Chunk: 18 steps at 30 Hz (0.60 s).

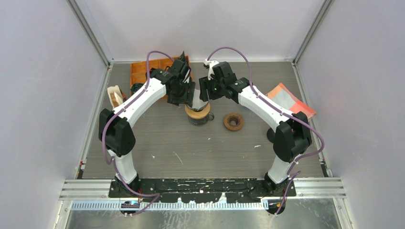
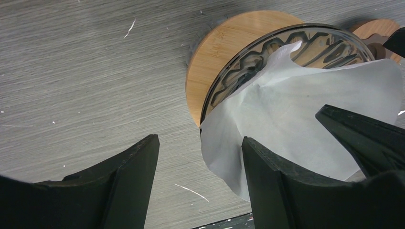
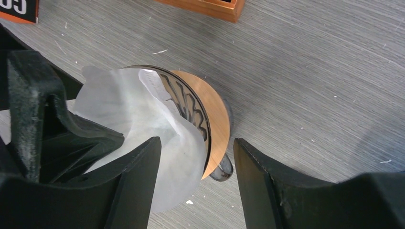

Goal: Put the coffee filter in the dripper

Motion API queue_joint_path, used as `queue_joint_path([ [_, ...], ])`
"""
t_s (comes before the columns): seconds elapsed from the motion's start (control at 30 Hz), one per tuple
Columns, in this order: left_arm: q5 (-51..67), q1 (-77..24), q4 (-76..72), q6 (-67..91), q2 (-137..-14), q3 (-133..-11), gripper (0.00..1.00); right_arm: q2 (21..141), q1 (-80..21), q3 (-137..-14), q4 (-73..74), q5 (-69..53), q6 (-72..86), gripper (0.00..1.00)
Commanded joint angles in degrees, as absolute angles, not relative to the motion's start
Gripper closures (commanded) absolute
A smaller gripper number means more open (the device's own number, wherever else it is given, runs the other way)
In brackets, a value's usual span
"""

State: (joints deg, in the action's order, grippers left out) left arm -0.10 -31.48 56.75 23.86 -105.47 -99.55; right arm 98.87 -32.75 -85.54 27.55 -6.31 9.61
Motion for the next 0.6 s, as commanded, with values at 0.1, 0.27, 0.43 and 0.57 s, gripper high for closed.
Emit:
queue_joint_path([
  [0.1,1.5,-31.2,54.6,24.1,-102.4,-98.7,0.34,99.5,-32.4,-86.3,22.8,-7.3,11.1,0.37],
  [0.27,1.4,-31.2,54.5,24.1,-101.6,-98.1,0.34,100.5,-32.1,-85.4,22.6,-4.9,11.3,0.37],
  [0.43,1.2,-31.2,54.4,24.1,-101.0,-97.7,0.34,100.8,-31.4,-84.5,22.5,-3.6,11.2,0.38],
  [0.57,1.2,-31.2,54.4,24.2,-100.6,-97.3,0.34,100.5,-31.1,-83.8,22.0,-3.0,11.3,0.38],
])
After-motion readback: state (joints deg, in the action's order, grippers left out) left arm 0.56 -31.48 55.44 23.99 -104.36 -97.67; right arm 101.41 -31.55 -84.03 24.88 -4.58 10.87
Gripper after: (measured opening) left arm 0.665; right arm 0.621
